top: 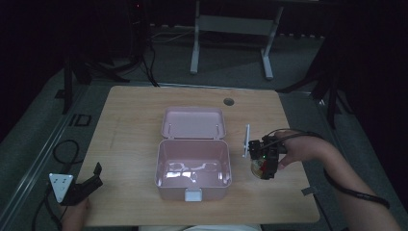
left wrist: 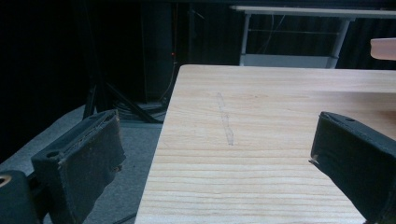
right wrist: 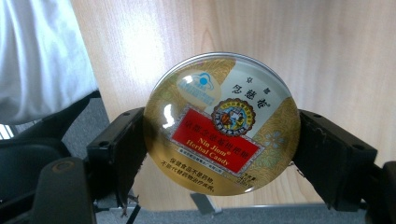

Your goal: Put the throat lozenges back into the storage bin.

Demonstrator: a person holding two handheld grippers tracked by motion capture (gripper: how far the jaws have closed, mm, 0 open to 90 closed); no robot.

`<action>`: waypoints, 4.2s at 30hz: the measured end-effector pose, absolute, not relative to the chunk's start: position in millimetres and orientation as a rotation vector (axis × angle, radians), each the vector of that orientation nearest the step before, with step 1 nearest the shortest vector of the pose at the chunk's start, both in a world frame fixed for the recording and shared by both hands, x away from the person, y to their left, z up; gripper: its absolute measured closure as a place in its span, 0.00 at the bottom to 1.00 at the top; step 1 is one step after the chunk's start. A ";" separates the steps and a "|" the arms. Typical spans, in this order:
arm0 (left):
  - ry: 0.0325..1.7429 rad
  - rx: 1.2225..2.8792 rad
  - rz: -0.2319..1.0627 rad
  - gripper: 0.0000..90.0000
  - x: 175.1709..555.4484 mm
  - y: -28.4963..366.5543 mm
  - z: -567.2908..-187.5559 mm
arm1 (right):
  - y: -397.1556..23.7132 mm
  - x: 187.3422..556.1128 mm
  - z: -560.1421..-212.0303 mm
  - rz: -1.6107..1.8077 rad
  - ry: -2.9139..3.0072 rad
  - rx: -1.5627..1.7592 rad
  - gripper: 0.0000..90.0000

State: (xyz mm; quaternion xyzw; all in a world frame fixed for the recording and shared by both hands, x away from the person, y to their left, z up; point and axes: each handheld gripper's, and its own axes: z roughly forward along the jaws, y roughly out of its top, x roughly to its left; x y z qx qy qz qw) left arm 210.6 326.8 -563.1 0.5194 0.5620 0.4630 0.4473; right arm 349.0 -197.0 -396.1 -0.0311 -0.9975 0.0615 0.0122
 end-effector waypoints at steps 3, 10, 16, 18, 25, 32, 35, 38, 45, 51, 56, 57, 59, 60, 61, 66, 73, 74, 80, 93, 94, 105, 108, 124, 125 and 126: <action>1.391 1.286 1.147 0.03 210.7 326.7 -563.1 | -197.4 349.8 -379.3 0.211 -3.113 -0.118 0.23; 1.392 1.287 1.147 0.03 210.7 326.8 -563.0 | -194.5 349.5 -329.7 0.226 -3.152 -0.120 0.23; 1.392 1.283 1.148 0.03 210.6 327.0 -563.0 | -187.9 350.2 -299.5 0.191 -3.194 -0.135 0.23; 1.392 1.283 1.147 0.03 210.6 327.1 -563.0 | -185.0 350.3 -297.0 0.175 -3.193 -0.143 0.23; 1.393 1.284 1.146 0.03 210.5 327.1 -563.0 | -167.4 349.6 -302.0 0.184 -3.177 -0.112 0.23; 1.393 1.278 1.146 0.03 210.6 327.1 -563.1 | -143.6 346.4 -304.2 0.157 -3.172 -0.044 0.23; 1.392 1.279 1.146 0.03 210.7 327.1 -563.1 | -133.2 345.5 -305.2 0.150 -3.168 -0.014 0.23; 1.393 1.280 1.145 0.03 210.6 327.1 -563.0 | -119.6 345.0 -307.1 0.138 -3.160 0.015 0.23; 1.393 1.278 1.145 0.03 210.3 327.4 -563.0 | -85.4 344.2 -316.4 0.144 -3.139 0.091 0.23; 1.393 1.275 1.141 0.03 210.0 327.7 -562.9 | -64.5 342.1 -328.9 0.141 -3.115 0.146 0.23; 1.392 1.277 1.142 0.03 210.0 327.6 -562.9 | -59.0 341.1 -341.3 0.126 -3.099 0.172 0.23; 1.392 1.277 1.142 0.03 210.1 327.6 -562.9 | -58.7 341.2 -344.0 0.120 -3.093 0.174 0.23; 1.393 1.276 1.142 0.03 210.1 327.6 -562.9 | -58.5 341.6 -350.0 0.116 -3.089 0.172 0.23; 1.393 1.277 1.144 0.03 210.2 327.5 -562.9 | -58.6 341.9 -353.3 0.114 -3.084 0.173 0.23; 1.393 1.278 1.144 0.03 210.3 327.4 -563.0 | -58.8 342.4 -356.5 0.107 -3.080 0.172 0.23; 1.393 1.282 1.142 0.03 210.3 327.4 -562.9 | -58.5 345.9 -374.4 0.090 -3.066 0.151 0.23; 1.392 1.278 1.143 0.03 210.3 327.4 -563.0 | -60.6 350.1 -402.0 0.100 -3.048 0.133 0.23; 1.392 1.277 1.143 0.03 210.4 327.5 -563.0 | -60.5 350.1 -405.7 0.101 -3.042 0.134 0.23; 1.392 1.279 1.142 0.03 210.3 327.5 -563.0 | -58.6 350.9 -425.8 0.113 -3.039 0.134 0.23; 1.392 1.278 1.137 0.03 210.4 327.7 -563.0 | -54.6 347.5 -461.7 0.205 -3.010 0.162 0.23; 1.391 1.279 1.137 0.03 210.4 327.6 -563.0 | -55.0 347.3 -464.4 0.220 -3.005 0.162 0.23; 1.390 1.279 1.136 0.03 210.2 327.8 -563.0 | -54.7 348.8 -466.3 0.225 -3.000 0.129 0.21; 1.390 1.279 1.137 0.03 210.2 327.7 -562.9 | -55.0 349.5 -465.3 0.222 -3.008 0.126 0.21; 1.390 1.276 1.137 0.03 210.2 327.6 -563.0 | -76.3 348.3 -399.6 -0.160 -3.041 0.113 0.13; 1.390 1.278 1.136 0.03 210.1 327.8 -562.9 | -80.6 347.4 -394.1 -0.193 -3.047 0.113 0.13; 1.391 1.277 1.136 0.03 210.1 327.8 -562.9 | -84.7 348.0 -389.5 -0.230 -3.054 0.120 0.13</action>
